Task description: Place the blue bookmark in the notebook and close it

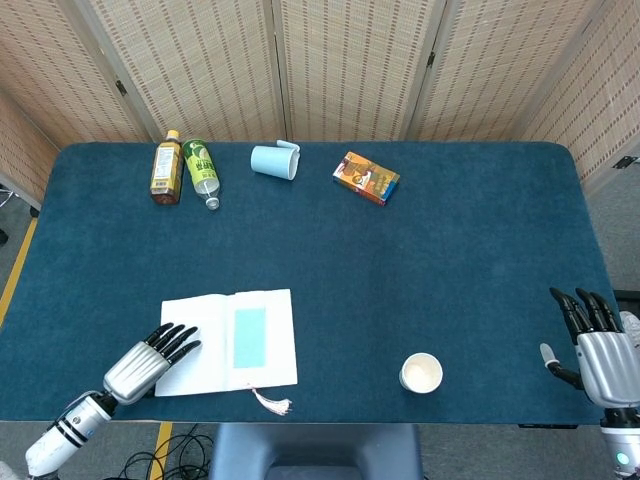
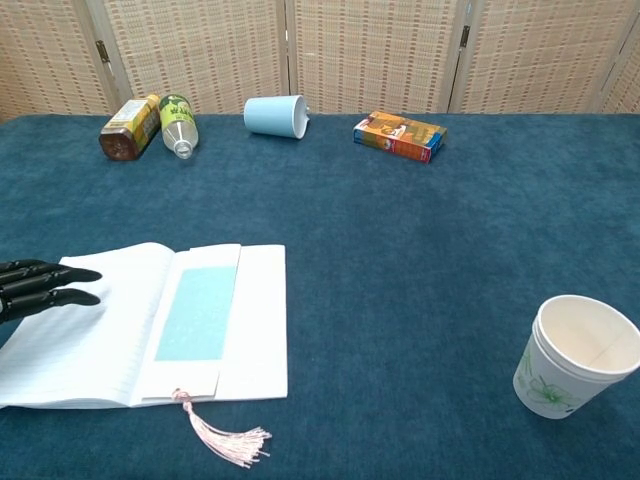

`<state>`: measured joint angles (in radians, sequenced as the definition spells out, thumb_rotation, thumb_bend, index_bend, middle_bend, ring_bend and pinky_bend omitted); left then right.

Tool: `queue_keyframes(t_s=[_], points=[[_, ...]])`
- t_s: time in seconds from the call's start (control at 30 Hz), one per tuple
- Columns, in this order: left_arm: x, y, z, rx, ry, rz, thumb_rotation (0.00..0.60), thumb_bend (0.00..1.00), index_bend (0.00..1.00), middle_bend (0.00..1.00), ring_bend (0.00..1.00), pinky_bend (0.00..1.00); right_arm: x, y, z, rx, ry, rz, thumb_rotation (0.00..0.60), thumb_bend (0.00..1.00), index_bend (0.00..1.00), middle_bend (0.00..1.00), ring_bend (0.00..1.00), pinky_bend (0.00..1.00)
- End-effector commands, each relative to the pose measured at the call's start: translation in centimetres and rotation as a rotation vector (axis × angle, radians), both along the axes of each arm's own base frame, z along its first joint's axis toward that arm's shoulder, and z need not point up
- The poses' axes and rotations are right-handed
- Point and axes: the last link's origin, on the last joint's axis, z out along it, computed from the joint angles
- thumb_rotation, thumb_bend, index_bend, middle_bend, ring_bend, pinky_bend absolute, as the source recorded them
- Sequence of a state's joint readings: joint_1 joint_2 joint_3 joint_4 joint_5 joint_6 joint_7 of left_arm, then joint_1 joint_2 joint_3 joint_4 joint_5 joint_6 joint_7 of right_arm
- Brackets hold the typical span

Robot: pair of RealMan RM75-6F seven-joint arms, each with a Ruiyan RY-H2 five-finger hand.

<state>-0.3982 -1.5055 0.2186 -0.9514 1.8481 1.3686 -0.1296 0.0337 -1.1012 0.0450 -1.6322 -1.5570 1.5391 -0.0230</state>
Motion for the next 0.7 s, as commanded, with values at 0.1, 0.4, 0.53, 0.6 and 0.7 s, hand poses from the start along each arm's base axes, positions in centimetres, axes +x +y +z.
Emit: queue_keyframes(t_s=[0.1,0.4,0.53,0.6,0.7], points=[[1.1,1.0,-0.7,0.004,-0.100,0.000,0.600,0.17,0.18,0.00,0.00,0.12,-0.1,0.1,0.0,-0.003,-0.004,-0.004,0.600,0.30,0.07,0.19,0.09,0.11],[3.2,2.8,-1.6,-0.008,-0.262,0.008,0.600,0.17,0.40,0.03,0.00,0.12,-0.2,0.5,0.3,-0.024,-0.006,-0.011,0.600,0.30,0.07,0.19,0.09,0.11],[4.2,3.5,-1.7,0.002,-0.297,-0.013,0.600,0.17,0.42,0.04,0.00,0.12,-0.3,0.7,0.5,-0.032,-0.008,-0.017,0.600,0.30,0.07,0.19,0.09,0.11],[4.8,4.1,-1.6,0.012,-0.310,-0.035,0.600,0.17,0.41,0.04,0.00,0.12,-0.4,0.8,0.6,-0.038,-0.008,-0.017,0.600,0.30,0.07,0.19,0.09,0.11],[6.2,5.2,-1.3,0.038,-0.336,-0.072,0.600,0.17,0.41,0.04,0.00,0.12,-0.4,0.7,0.7,-0.043,-0.007,-0.014,0.600,0.30,0.07,0.19,0.09,0.11]])
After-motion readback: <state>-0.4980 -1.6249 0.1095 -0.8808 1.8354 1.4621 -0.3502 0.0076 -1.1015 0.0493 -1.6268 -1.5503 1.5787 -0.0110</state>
